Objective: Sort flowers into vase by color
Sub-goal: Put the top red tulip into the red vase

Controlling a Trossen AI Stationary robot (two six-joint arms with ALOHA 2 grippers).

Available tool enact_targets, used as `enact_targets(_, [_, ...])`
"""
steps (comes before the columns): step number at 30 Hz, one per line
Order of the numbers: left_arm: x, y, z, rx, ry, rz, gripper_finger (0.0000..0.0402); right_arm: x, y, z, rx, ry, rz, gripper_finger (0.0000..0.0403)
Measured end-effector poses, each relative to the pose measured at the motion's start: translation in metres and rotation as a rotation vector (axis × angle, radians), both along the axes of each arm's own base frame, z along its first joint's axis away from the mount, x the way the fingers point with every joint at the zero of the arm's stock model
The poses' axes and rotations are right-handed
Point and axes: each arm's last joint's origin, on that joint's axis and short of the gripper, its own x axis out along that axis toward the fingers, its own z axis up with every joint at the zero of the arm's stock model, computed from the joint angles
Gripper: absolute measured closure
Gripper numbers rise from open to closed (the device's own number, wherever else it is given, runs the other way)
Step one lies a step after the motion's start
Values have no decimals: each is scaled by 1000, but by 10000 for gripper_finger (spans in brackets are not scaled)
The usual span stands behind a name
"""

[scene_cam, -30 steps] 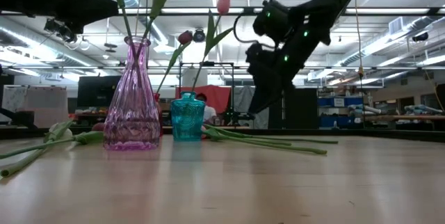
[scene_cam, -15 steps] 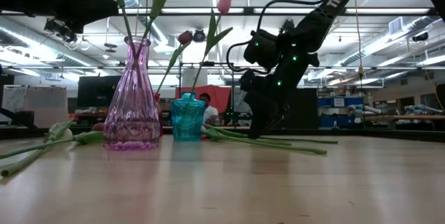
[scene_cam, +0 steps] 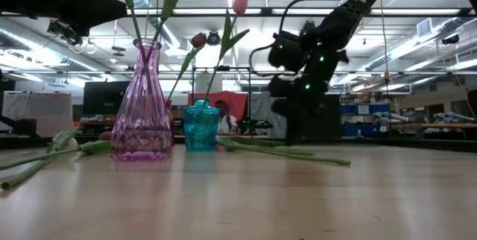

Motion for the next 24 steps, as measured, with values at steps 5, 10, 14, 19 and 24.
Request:
enact_targets(5, [0, 0, -1, 2, 6, 0, 264, -20, 1, 58, -87, -98, -50, 397])
enact_targets(10, [0, 0, -1, 1, 10, 0, 264, -34, 23, 112, -142, -281, -14, 399])
enact_targets(14, [0, 0, -1, -4, 9, -1, 264, -43, 53, 144, -227, -401, 5, 399])
enact_targets(19, [0, 0, -1, -14, 5, -2, 264, -52, 92, 179, -426, -568, -53, 398])
enact_targets(24, [0, 0, -1, -18, 2, -2, 264, -55, 125, 201, -534, -691, 15, 397])
